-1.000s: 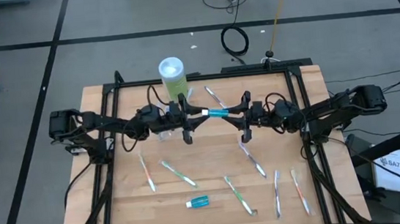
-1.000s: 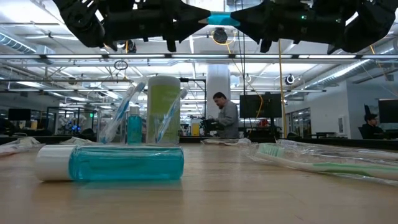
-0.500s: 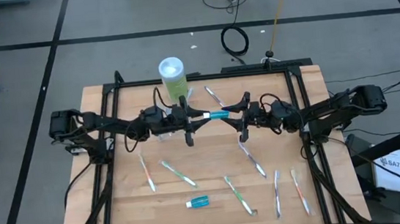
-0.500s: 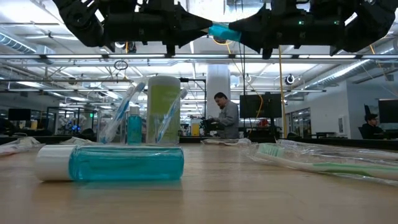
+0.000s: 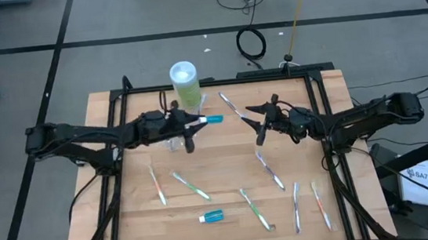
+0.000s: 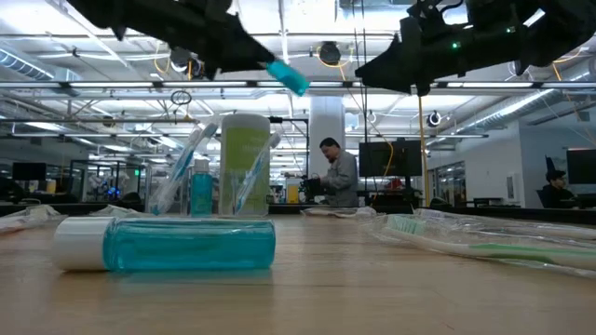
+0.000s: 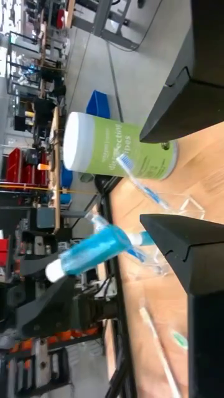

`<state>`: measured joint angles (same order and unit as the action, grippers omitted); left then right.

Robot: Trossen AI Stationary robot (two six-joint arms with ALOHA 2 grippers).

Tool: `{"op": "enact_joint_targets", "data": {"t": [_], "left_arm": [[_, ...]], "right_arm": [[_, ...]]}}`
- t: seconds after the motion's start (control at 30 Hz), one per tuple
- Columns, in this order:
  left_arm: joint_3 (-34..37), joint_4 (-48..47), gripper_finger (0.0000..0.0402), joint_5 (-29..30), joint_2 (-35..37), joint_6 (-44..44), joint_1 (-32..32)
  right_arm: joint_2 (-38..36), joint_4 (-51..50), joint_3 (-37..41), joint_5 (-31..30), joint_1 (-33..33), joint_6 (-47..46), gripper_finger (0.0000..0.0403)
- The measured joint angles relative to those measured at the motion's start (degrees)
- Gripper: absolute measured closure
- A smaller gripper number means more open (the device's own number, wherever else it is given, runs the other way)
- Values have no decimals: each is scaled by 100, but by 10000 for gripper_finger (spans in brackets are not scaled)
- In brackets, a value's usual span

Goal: Pick & Place toothbrushing station
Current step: Put the left mouthwash into the transparent organizer

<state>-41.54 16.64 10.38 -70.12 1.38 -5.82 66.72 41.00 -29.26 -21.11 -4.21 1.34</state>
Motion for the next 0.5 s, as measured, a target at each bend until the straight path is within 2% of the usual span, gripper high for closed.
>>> {"op": "enact_joint_targets", "data": {"t": [0.1, 0.27, 0.37, 0.5], "left_arm": [[-161, -1330, 297, 195, 370, 318, 7], [-773, -3391, 297, 631, 522, 896, 76], [-970, -4100, 297, 787, 515, 1130, 72], [-936, -4437, 297, 821, 453, 1570, 72]], "right_arm": [[2, 17, -2, 10, 0, 26, 211], [3, -13, -2, 13, -9, 135, 211], [2, 32, 0, 14, -36, 133, 212], [3, 27, 0, 16, -95, 94, 212]]}}
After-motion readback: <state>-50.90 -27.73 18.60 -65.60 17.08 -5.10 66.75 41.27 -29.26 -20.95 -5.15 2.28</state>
